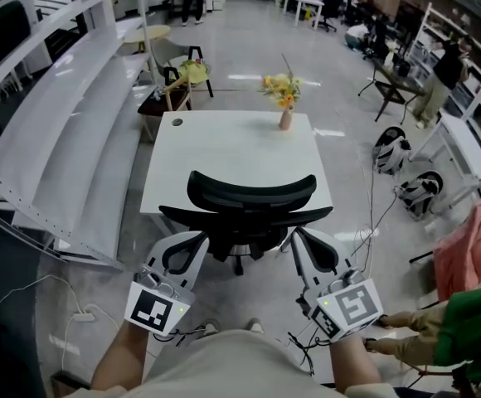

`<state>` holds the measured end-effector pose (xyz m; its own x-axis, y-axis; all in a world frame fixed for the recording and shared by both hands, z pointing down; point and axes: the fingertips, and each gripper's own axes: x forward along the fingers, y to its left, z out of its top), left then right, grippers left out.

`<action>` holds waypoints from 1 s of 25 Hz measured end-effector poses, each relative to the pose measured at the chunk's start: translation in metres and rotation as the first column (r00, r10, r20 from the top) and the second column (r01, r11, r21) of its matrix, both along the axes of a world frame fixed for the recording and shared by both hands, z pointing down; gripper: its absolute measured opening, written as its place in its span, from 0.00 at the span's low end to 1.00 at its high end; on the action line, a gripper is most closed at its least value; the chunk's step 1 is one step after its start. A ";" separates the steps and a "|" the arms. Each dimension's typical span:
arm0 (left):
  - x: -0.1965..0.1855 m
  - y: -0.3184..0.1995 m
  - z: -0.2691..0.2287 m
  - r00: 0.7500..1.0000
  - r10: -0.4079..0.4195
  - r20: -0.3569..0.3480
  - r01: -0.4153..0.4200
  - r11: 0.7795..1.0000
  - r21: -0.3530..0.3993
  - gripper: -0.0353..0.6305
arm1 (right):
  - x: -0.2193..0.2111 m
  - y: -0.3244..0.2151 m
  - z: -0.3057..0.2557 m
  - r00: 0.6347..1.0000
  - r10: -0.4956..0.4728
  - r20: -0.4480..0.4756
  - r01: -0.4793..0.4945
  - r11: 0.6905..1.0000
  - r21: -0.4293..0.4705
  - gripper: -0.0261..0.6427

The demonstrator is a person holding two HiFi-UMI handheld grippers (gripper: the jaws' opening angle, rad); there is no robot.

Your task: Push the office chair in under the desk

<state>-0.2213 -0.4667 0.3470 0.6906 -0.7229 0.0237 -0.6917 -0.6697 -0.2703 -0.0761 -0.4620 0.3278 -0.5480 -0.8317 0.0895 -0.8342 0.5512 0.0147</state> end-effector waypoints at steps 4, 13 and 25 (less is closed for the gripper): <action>-0.006 -0.002 0.011 0.996 -0.047 -0.074 0.040 0.995 -0.092 0.06 | 0.001 0.001 0.022 1.000 0.010 -0.016 -0.011 0.999 -0.051 0.05; -0.019 -0.010 0.021 0.995 -0.092 -0.044 0.087 0.991 -0.103 0.06 | 0.009 -0.001 0.034 0.998 0.031 -0.059 -0.035 0.998 -0.060 0.05; -0.015 -0.003 -0.002 0.994 -0.098 -0.056 0.094 0.993 -0.071 0.06 | 0.015 -0.001 0.017 0.997 0.052 -0.061 -0.053 0.998 -0.018 0.05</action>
